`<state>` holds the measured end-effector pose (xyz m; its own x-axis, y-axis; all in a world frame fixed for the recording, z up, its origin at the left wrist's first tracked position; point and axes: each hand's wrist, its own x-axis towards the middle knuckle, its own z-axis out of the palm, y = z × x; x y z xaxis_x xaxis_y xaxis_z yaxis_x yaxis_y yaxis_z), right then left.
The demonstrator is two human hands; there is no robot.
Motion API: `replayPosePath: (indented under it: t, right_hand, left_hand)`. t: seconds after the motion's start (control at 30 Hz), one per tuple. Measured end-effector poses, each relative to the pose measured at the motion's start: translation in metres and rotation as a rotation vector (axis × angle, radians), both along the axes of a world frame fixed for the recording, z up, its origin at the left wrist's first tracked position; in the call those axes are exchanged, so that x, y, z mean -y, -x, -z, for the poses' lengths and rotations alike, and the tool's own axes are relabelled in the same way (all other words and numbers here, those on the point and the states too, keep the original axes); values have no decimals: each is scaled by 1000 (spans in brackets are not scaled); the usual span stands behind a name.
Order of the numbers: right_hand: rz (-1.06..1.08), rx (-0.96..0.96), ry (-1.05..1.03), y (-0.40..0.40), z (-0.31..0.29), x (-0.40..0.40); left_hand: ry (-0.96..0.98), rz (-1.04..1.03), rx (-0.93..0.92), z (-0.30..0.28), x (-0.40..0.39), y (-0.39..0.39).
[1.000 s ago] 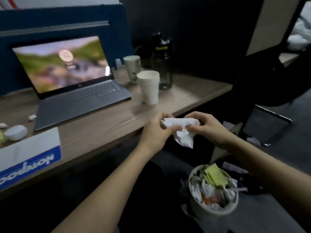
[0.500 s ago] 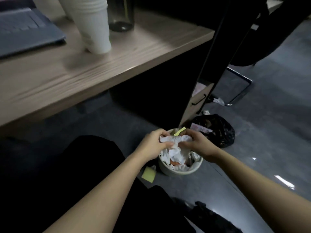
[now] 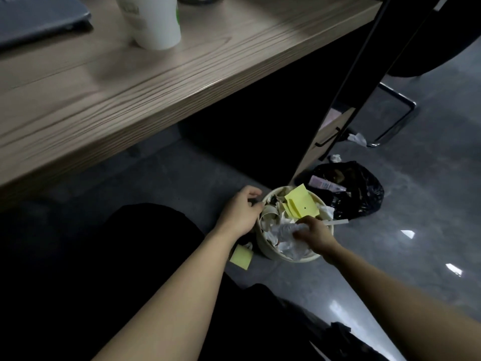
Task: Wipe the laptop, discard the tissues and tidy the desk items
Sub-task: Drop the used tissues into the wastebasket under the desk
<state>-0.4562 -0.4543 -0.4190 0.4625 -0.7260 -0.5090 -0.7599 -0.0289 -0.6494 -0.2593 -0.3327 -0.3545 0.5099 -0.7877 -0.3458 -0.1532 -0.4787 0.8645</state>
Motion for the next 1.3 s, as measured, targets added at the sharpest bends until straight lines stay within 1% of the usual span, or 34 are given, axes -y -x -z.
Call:
replayPosePath:
  t: [0.17,0.27,0.4,0.57,0.73,0.87,1.1,1.3]
  right_hand:
    - [-118,-200,103,-9,20,2]
    - [-149,-281,161,-4,27,3]
    - [-250,-413,365,10,35,2]
    - [-304,-435,424,18,32,5]
    - [-348,-362,497,14,19,6]
    - [-355,-278,548,-6,2,2]
    - [-334,55,599,-64,-59,-16]
    - [-348,256,631,-102,-125,-37]
  left_hand:
    - [-7,21,3,-7,-2,-9]
    - [-27,43,69,-13,-5,-24]
    - [-65,49,143,-16,-13,-48]
    - [-58,47,163,-14,-17,-52]
    - [-41,74,209,-17,-20,-46]
    - [-26,77,245,-24,-27,-45]
    - [64,80,374,-51,-51,-46]
    - [175,-2,435,-96,-86,-53]
